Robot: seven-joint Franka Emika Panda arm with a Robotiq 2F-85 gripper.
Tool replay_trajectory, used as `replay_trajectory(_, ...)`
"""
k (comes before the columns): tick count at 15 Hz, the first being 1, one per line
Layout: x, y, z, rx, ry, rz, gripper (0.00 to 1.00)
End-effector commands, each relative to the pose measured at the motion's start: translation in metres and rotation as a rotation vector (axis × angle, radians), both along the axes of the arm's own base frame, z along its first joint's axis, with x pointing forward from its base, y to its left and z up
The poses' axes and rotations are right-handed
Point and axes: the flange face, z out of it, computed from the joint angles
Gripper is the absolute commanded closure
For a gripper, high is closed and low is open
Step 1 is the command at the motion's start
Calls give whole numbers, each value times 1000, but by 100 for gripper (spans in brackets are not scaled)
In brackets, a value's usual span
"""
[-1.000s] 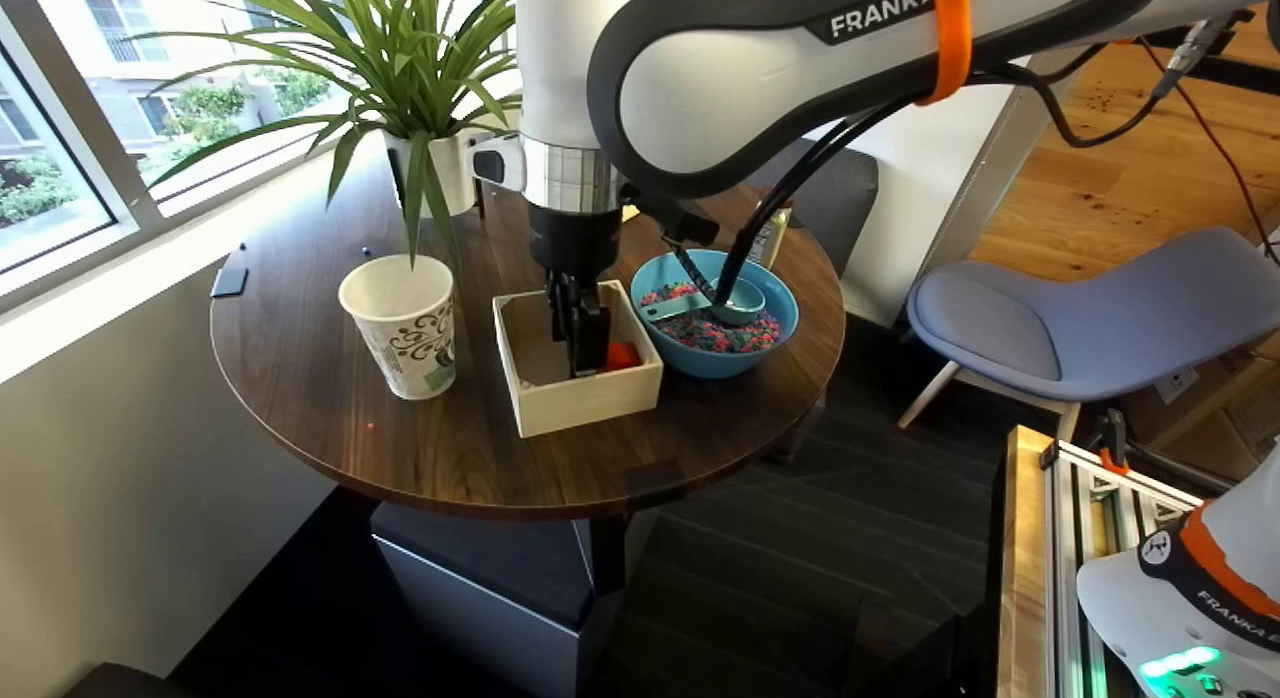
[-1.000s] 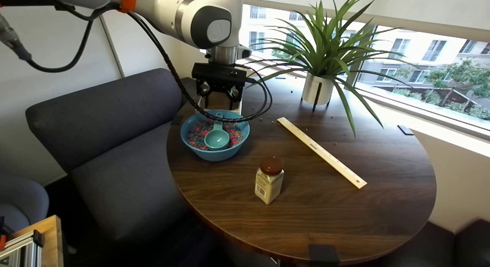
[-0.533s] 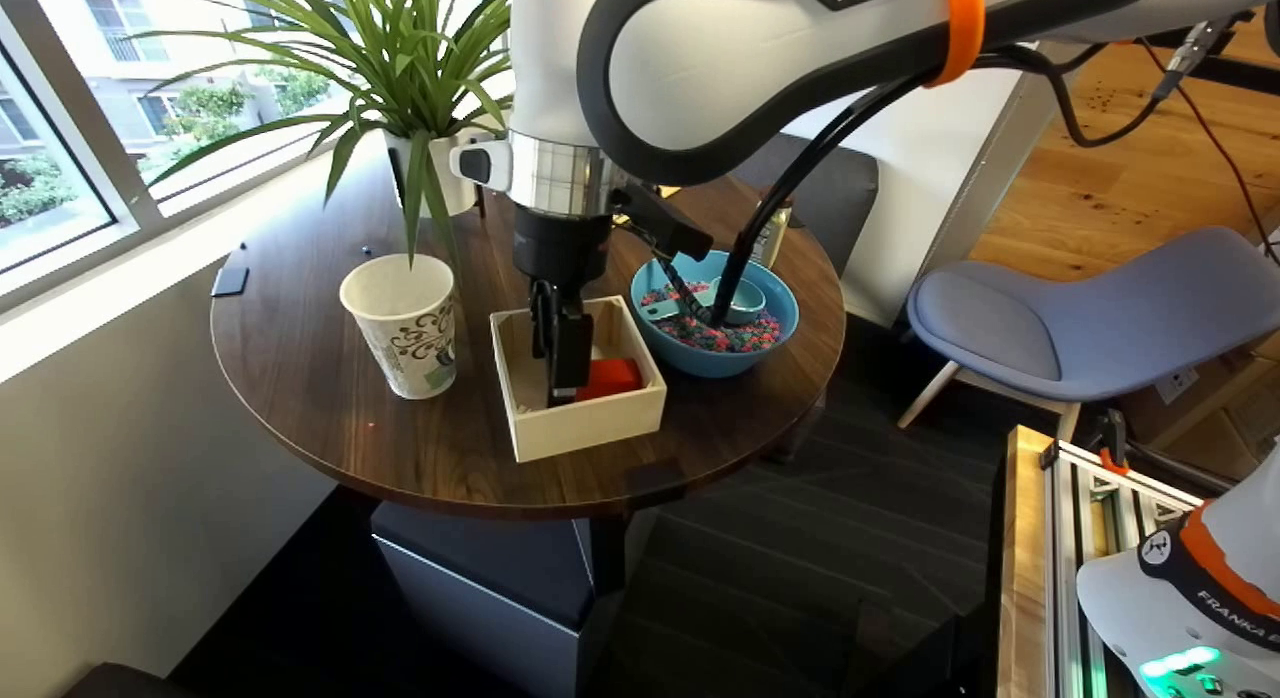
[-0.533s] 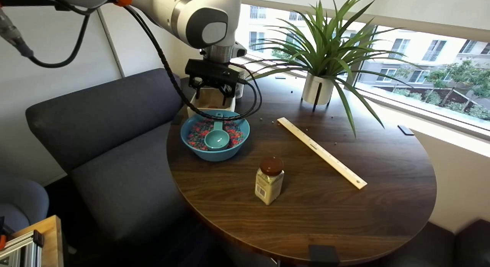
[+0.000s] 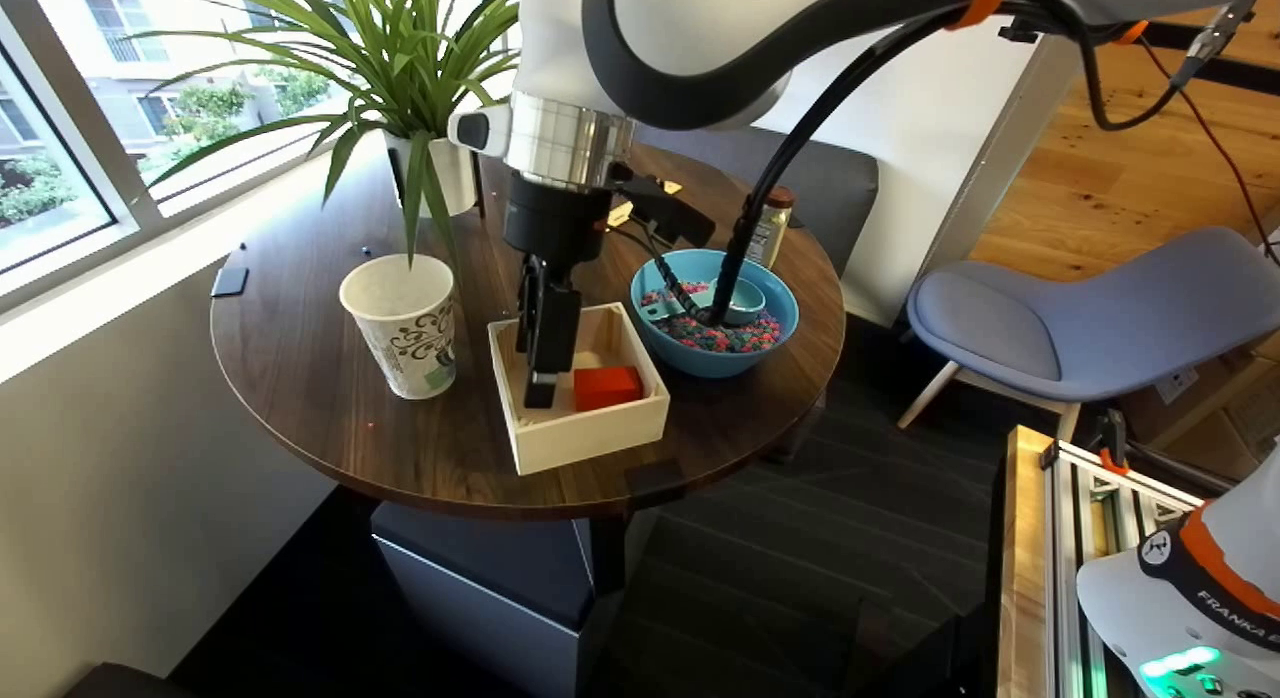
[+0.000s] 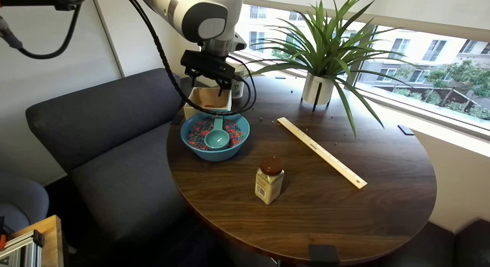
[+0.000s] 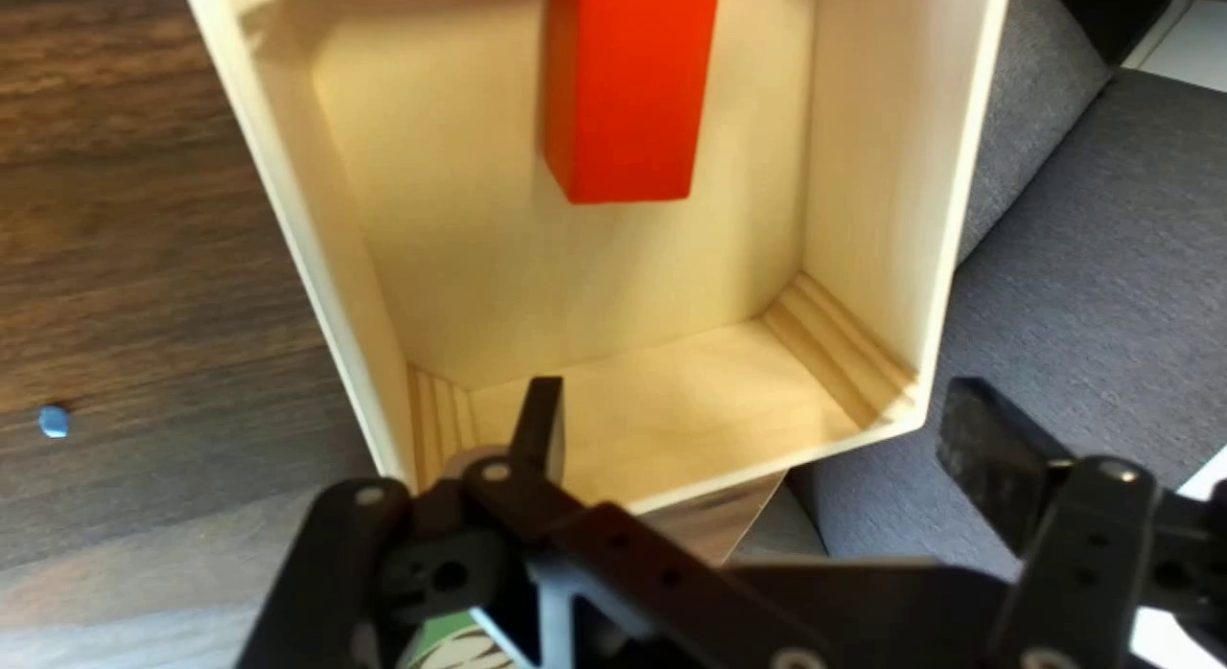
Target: Put the orange block on the table
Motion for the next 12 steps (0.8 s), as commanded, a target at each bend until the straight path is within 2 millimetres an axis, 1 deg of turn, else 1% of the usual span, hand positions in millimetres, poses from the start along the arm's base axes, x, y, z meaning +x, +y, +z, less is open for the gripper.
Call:
replay_trajectory(1, -13, -4, 4, -64, -52, 23, 0)
replay_trajectory(5, -23, -11, 8, -155, -105, 53, 0)
replay_trajectory(8, -36, -11, 5, -183, -70, 9, 0)
replay_trajectory(9, -19, -10, 8, -150, -73, 40, 0)
replay_trajectory(12, -27, -9, 6, -159, -61, 25, 0)
